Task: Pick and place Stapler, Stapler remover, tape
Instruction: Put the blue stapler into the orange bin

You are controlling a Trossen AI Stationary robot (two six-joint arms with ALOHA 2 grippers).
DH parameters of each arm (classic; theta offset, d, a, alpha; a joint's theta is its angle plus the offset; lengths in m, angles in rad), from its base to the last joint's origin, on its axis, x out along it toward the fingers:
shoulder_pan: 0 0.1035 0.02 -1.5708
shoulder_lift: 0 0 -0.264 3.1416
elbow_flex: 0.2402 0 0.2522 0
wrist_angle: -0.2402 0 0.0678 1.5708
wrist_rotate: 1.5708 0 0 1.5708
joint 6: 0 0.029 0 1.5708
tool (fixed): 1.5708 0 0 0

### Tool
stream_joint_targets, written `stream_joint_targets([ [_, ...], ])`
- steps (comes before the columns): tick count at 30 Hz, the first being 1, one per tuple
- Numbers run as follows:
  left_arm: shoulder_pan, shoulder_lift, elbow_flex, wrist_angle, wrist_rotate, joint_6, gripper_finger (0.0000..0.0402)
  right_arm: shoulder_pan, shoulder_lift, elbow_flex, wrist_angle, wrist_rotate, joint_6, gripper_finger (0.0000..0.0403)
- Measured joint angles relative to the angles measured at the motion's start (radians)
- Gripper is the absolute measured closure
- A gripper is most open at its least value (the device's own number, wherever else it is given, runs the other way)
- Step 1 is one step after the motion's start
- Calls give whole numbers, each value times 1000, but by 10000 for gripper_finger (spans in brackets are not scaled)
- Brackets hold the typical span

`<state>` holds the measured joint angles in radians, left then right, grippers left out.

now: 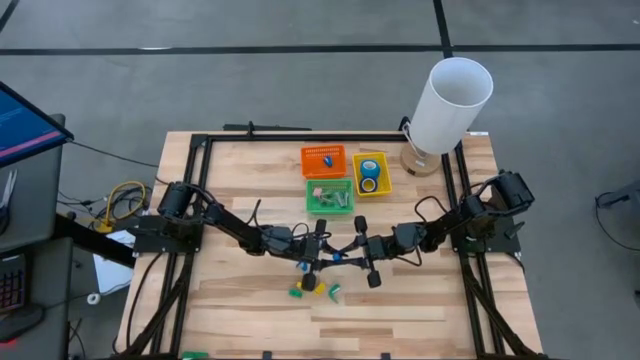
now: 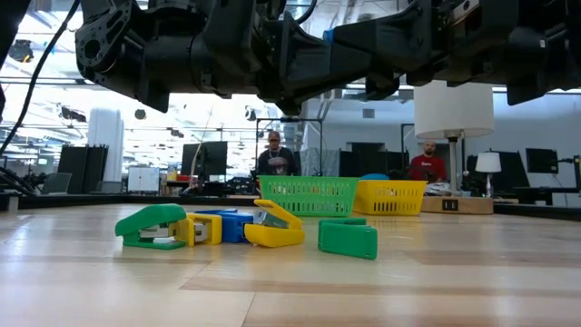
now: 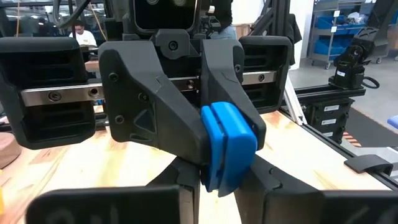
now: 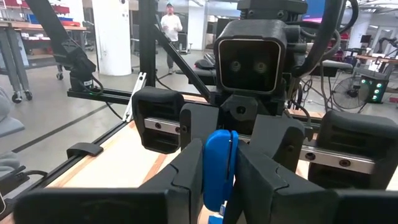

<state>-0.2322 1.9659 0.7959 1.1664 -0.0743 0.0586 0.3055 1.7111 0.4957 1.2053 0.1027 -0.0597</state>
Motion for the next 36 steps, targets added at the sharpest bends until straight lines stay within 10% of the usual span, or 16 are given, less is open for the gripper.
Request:
stream_joint_targets([
  [36, 12, 0, -2, 5, -12, -4, 354, 28, 1, 0, -18, 94, -82, 173],
])
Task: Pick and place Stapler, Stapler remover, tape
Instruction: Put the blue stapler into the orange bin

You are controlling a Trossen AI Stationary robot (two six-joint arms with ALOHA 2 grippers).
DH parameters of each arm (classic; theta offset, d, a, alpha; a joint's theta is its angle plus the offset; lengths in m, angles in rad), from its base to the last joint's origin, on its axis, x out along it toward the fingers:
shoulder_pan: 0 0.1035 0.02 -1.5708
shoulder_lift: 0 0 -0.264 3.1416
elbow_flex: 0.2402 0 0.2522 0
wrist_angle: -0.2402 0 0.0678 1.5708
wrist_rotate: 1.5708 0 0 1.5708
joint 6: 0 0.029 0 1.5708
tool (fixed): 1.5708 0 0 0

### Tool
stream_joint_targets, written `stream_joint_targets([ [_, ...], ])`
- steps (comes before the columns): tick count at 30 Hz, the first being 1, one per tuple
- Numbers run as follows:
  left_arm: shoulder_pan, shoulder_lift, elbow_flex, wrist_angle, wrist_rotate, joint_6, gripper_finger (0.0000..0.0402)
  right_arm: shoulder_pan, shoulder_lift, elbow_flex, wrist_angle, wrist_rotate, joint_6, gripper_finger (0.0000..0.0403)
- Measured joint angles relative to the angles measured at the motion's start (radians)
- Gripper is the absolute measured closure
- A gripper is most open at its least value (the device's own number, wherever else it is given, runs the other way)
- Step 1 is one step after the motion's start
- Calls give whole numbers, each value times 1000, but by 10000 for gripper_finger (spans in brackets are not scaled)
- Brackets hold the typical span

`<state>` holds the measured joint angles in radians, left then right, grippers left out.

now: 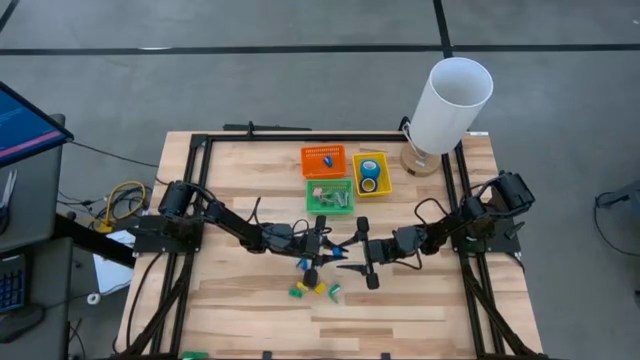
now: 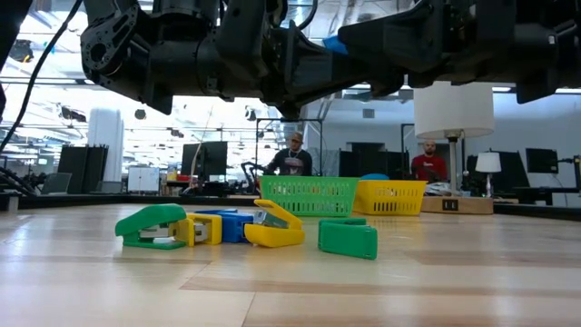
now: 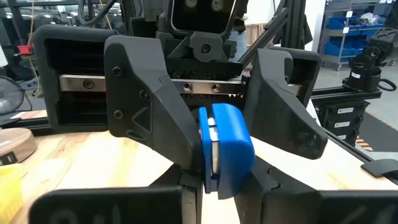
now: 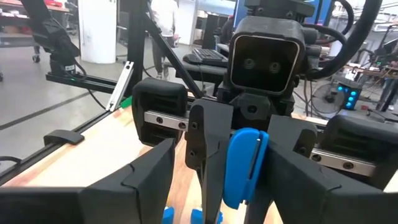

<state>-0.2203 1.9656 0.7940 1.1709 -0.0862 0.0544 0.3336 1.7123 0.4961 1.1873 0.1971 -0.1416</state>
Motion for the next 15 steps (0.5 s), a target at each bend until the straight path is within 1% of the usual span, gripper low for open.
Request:
stream_joint_targets([
  [8, 0, 0, 0, 0, -1, 0, 353, 4, 0, 0, 1, 26, -23, 177],
  [15, 0, -2, 0, 3, 2, 0, 353, 35, 1, -1, 3, 124, -67, 176],
])
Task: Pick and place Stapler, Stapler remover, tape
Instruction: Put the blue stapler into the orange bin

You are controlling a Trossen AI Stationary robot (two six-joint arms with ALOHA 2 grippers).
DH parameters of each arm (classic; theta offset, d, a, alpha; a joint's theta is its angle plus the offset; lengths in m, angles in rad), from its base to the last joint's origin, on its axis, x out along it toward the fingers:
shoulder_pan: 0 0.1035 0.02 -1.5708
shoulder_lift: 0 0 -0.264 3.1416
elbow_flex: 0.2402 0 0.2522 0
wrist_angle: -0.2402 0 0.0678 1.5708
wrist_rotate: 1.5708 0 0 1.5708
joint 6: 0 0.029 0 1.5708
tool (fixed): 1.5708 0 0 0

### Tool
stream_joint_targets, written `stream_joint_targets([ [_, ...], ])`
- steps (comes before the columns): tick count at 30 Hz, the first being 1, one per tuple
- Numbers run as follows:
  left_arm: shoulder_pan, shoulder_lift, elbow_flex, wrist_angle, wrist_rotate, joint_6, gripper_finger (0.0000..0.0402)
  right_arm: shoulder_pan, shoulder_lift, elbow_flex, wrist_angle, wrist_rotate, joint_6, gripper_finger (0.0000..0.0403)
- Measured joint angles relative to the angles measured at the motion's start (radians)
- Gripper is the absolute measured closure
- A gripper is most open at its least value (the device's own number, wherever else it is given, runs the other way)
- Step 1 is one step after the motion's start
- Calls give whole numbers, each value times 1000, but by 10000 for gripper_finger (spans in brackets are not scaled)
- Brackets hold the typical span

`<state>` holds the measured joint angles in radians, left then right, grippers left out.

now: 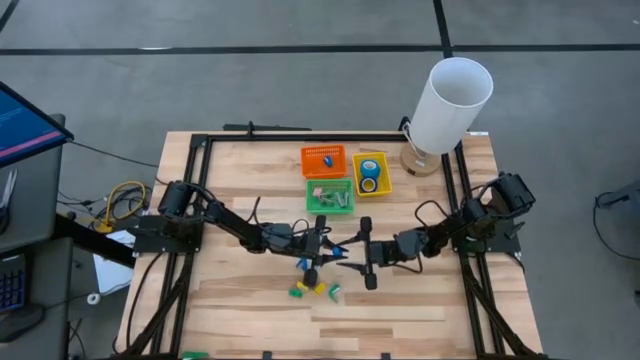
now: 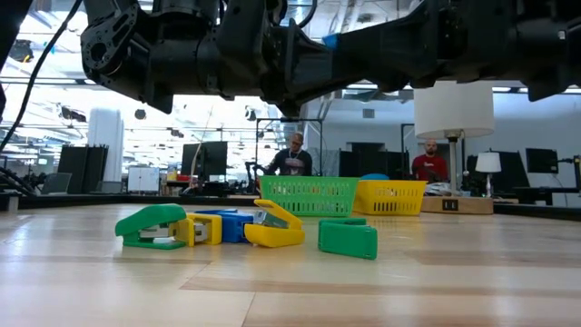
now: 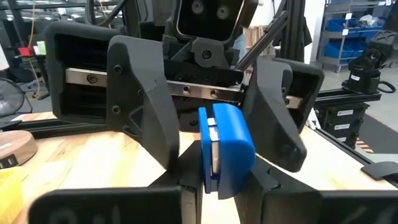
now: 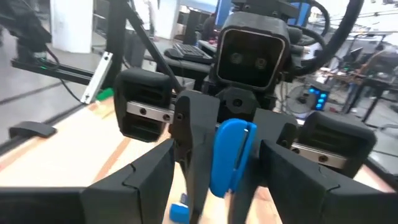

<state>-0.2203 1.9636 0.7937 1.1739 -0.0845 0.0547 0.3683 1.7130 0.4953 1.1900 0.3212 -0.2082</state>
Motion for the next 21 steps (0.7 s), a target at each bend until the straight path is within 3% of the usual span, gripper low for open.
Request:
stream_joint_targets([
  [10, 0, -4, 0, 13, -6, 1, 353, 26, -61, -10, -61, 139, -12, 176],
  [13, 0, -11, -1, 3, -33, 1, 353, 47, -99, -11, -114, 223, -31, 176],
  [17, 4, -84, -49, -18, -91, 23, 353, 77, -158, -9, -203, 373, -35, 176],
  [21, 14, -236, -120, -34, -106, 24, 353, 93, -196, -11, -288, 479, -35, 176],
])
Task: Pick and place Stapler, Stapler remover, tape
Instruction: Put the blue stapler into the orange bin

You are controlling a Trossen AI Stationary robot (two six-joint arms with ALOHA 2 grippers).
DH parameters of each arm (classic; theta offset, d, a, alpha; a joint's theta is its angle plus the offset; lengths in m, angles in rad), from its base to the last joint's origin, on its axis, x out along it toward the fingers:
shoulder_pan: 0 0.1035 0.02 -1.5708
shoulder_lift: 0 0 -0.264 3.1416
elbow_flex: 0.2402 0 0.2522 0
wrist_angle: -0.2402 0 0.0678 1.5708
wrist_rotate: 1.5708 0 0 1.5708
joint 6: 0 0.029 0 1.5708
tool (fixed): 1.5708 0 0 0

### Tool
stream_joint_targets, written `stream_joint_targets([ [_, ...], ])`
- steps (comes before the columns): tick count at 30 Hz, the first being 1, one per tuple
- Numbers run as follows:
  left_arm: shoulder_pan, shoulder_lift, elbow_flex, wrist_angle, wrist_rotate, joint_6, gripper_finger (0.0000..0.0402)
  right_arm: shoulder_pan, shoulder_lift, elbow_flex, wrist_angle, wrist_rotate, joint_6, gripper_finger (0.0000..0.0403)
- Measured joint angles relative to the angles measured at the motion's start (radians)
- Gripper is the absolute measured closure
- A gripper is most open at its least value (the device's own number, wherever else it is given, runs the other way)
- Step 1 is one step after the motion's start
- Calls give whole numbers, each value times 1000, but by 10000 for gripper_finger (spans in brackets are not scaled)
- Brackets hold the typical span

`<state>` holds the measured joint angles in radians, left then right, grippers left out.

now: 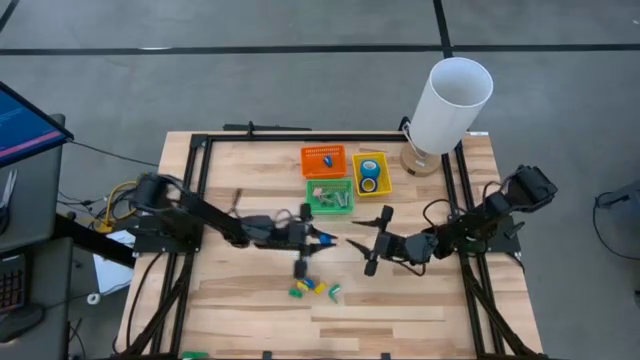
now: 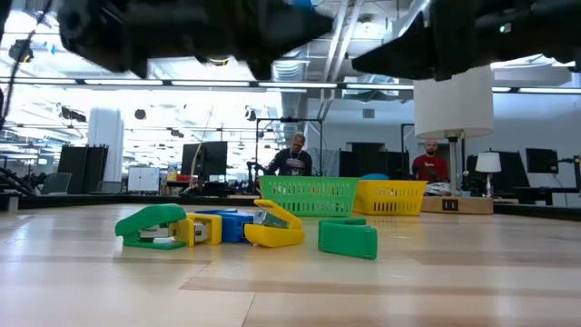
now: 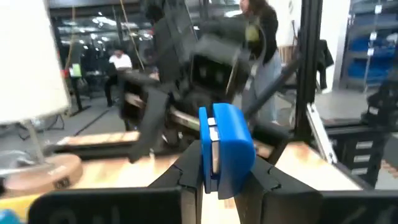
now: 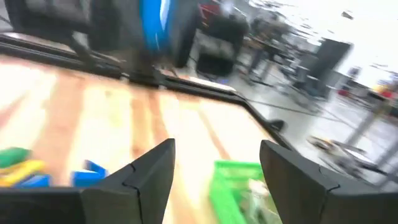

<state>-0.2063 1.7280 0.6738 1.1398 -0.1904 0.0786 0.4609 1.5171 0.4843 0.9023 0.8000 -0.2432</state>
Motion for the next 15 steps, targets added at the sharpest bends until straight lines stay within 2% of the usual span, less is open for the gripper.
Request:
stream_joint_targets([
  [3, 36, -111, -56, -64, -14, -1, 353, 1, -15, 1, -53, 49, 18, 177],
  [8, 152, -250, -126, -142, -16, -2, 353, -18, -12, 1, -134, 49, 80, 177],
  [12, 310, -272, -153, -219, -20, -21, 353, -42, -12, 1, -174, 44, 128, 177],
  [15, 445, -257, -153, -258, 48, -51, 353, -52, -12, 1, -184, 41, 131, 177],
])
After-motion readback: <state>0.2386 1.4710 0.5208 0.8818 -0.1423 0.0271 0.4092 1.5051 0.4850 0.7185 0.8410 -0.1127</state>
